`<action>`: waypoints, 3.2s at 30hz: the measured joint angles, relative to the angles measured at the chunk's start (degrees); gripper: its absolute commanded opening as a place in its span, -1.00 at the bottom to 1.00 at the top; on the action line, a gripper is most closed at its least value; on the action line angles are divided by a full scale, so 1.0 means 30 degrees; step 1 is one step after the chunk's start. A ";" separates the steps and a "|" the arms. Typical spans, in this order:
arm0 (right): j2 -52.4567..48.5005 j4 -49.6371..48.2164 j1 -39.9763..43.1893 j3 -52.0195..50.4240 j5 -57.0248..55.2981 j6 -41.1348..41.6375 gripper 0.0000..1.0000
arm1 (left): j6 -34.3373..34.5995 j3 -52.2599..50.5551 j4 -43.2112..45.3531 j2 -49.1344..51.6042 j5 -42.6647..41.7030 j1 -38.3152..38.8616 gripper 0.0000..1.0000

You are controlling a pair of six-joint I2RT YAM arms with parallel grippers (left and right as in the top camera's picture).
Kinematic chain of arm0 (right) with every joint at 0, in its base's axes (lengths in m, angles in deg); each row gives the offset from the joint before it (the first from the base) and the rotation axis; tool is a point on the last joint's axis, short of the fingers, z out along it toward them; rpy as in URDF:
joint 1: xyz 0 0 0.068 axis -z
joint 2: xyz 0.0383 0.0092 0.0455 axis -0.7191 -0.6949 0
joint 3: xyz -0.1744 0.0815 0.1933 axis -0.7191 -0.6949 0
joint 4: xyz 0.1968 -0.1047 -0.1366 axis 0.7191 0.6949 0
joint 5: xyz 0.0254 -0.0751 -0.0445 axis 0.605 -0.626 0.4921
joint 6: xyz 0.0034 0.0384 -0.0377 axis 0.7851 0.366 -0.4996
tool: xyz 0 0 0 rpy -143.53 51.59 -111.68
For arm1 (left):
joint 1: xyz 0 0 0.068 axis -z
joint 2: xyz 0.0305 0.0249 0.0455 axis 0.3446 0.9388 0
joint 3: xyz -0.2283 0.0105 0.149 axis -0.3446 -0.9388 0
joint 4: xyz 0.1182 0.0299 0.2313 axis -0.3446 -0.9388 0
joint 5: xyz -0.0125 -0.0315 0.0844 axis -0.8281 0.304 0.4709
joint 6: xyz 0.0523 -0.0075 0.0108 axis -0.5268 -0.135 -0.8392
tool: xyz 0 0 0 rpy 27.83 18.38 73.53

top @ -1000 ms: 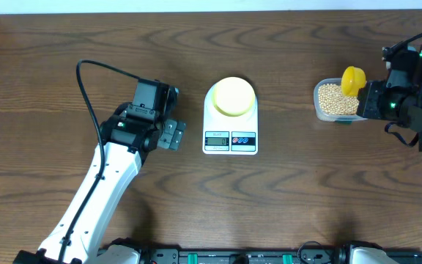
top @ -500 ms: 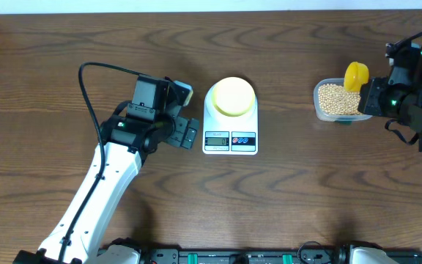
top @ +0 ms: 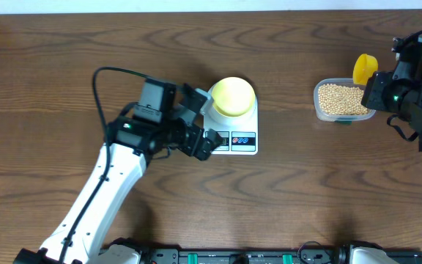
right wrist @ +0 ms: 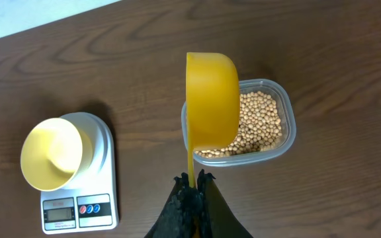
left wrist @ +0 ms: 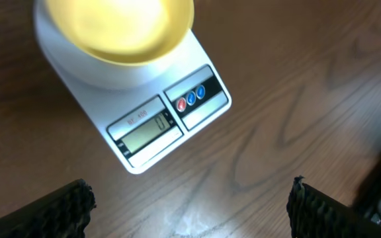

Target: Scoop item into bowl and weigh 50g on scale

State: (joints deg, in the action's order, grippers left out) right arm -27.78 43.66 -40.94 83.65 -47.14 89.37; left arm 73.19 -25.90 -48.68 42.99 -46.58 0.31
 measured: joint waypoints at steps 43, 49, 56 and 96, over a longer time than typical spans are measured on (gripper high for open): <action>0.0000 0.0058 0.0000 0.0000 -0.3002 -0.0015 -0.98 | 0.0852 0.0000 -0.0175 0.0000 0.5661 0.2608 0.91; -0.0073 0.0597 0.0000 0.0000 -0.3213 -0.0248 -0.98 | 0.0852 0.0000 -0.0182 0.0000 0.5661 0.2608 0.91; -0.0306 0.0816 0.0000 0.0000 -0.3337 -0.1319 -0.98 | 0.0852 0.0000 -0.0175 0.0000 0.5661 0.2608 0.91; -0.4575 -0.0532 0.1712 0.0000 0.0087 -0.3810 -0.98 | 0.0852 0.0000 -0.0182 0.0000 0.5661 0.2608 0.91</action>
State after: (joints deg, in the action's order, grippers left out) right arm -41.50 42.07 -35.80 83.65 -46.88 77.94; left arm 75.75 -25.90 -49.22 42.99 -29.59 8.14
